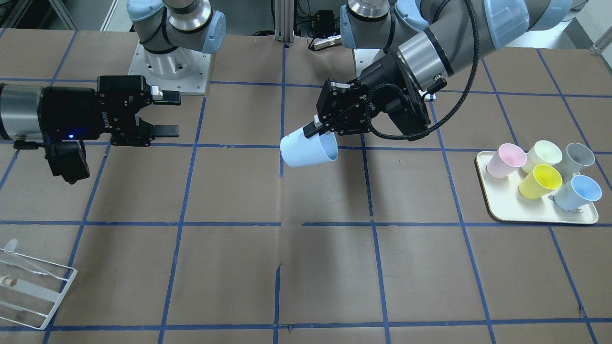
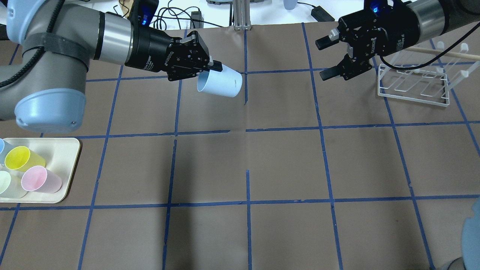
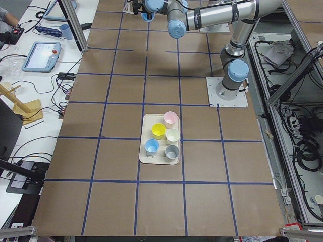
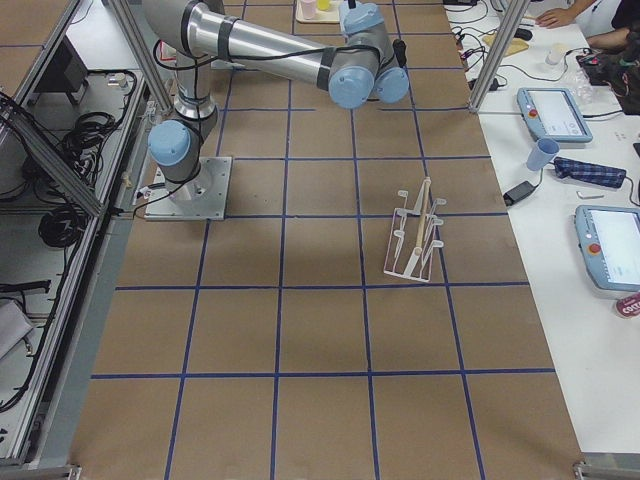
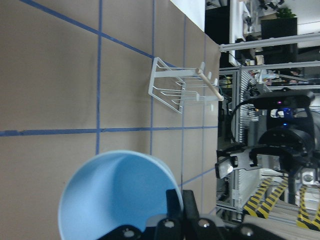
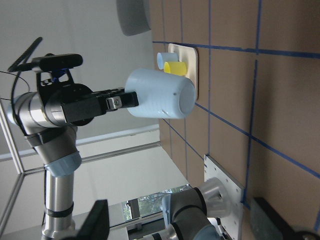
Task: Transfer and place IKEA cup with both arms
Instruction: 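Open and withdraw the right gripper while the left gripper pulls the cup away, then carry the cup with the left gripper and lower it onto the white tray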
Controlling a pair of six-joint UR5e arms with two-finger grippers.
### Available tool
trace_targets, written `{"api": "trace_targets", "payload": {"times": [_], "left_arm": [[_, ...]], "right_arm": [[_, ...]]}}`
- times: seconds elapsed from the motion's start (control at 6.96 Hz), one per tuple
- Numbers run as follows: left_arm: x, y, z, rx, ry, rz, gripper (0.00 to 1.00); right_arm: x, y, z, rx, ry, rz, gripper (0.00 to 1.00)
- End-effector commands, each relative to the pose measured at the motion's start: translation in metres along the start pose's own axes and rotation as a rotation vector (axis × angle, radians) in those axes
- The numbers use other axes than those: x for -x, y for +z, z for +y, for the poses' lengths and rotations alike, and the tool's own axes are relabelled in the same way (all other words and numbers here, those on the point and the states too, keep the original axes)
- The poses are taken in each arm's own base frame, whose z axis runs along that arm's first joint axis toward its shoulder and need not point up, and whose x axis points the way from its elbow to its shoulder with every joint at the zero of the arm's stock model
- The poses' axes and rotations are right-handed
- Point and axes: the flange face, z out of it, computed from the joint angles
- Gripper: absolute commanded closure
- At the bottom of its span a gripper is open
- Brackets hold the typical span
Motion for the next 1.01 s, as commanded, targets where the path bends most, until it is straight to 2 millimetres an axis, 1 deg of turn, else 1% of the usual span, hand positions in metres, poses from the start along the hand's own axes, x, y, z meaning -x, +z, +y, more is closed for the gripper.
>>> {"api": "trace_targets", "payload": {"times": [0.0,0.14,0.29,0.43,0.58,0.72,0.86], "left_arm": [[0.014,-0.018,0.007,-0.045,0.098,-0.275,1.0],[0.021,-0.028,0.011,-0.037,0.181,-0.406,1.0],[0.027,-0.038,0.013,-0.014,0.22,-0.512,1.0],[0.036,-0.051,0.013,0.015,0.247,-0.598,1.0],[0.051,-0.07,0.009,0.06,0.276,-0.68,1.0],[0.071,-0.086,0.007,0.131,0.322,-0.739,1.0],[0.103,-0.113,0.0,0.224,0.408,-0.859,1.0]], "right_arm": [[0.003,-0.024,-0.002,0.023,0.12,0.294,0.0],[0.007,-0.03,0.001,0.01,0.164,0.402,0.0],[0.017,-0.037,0.011,-0.009,0.229,0.517,0.0],[0.032,-0.036,0.022,-0.035,0.279,0.646,0.0],[0.052,-0.024,0.029,-0.063,0.32,0.812,0.0],[0.071,-0.002,0.033,-0.097,0.352,0.96,0.0],[0.086,0.012,0.042,-0.113,0.357,1.099,0.0]]}}
